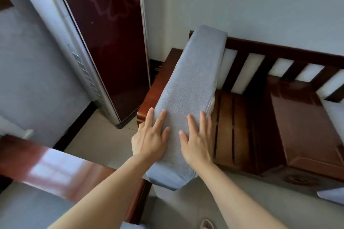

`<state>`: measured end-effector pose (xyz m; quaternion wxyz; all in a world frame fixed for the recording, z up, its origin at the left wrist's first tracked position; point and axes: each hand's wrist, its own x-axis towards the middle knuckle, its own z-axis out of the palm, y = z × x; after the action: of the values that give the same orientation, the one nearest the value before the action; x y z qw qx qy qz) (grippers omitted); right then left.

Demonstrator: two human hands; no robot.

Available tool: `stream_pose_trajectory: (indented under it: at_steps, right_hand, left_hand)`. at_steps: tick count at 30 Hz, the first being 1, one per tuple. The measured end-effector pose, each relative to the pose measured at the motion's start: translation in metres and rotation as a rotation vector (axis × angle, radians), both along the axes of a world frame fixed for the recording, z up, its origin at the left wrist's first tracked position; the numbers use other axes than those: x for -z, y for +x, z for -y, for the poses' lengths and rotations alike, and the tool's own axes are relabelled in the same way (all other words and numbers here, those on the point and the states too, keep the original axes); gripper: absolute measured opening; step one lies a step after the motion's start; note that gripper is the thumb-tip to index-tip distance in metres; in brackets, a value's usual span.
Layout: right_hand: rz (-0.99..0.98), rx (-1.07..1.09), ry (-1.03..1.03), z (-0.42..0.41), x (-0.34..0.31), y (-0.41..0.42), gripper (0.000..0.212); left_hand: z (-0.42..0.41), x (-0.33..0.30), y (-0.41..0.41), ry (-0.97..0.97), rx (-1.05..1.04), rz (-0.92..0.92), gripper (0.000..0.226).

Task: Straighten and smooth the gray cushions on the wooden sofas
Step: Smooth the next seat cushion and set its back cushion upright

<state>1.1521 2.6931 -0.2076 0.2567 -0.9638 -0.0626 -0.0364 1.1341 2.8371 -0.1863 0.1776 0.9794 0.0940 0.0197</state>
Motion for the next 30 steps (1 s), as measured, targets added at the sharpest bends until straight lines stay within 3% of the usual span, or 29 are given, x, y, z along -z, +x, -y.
stream_pose_trajectory:
  at_steps: [4,8,30]
  right_hand:
    - [0.03,0.216,-0.065,-0.033,-0.004,-0.04,0.055]
    - [0.077,0.26,-0.131,-0.043,-0.011,-0.014,0.058]
    - [0.11,0.081,-0.148,0.052,-0.027,0.214,0.051]
  left_hand:
    - [-0.01,0.007,-0.01,-0.074,-0.045,0.042,0.053]
    - [-0.016,0.002,0.019,-0.098,-0.076,0.113,0.05]
    - [0.074,-0.009,0.229,-0.13,-0.232,0.101,0.051]
